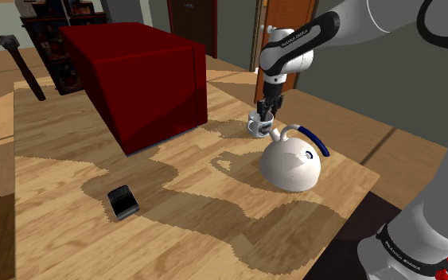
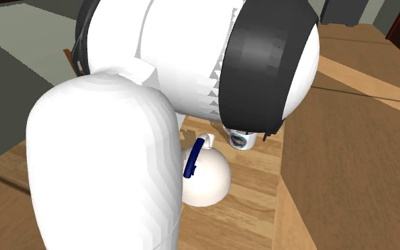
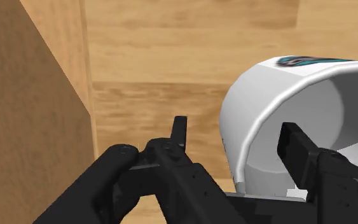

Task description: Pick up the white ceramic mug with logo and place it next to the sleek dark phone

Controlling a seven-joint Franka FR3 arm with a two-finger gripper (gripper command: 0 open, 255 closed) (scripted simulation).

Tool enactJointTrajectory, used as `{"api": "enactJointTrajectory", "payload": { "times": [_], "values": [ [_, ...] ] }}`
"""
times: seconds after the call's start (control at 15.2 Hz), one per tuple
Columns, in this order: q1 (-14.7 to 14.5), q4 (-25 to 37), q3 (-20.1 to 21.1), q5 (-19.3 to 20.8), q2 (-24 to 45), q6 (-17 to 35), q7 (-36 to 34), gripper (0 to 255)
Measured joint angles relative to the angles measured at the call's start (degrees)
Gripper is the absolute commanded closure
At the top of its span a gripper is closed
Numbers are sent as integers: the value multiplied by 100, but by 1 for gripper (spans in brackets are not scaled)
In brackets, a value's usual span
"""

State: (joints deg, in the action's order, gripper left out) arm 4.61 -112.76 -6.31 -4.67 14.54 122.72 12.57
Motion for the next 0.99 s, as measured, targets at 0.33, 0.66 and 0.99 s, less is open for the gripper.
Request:
{"api": "enactJointTrajectory", "payload": {
  "times": [0.33,0.66,0.99],
  "values": [
    [0,0,0,0,0,1,0,255],
    [-3,14,1,3,-13,-27,-8,255],
    [-6,176,-9,35,-166,-339,-35,255]
  ]
}}
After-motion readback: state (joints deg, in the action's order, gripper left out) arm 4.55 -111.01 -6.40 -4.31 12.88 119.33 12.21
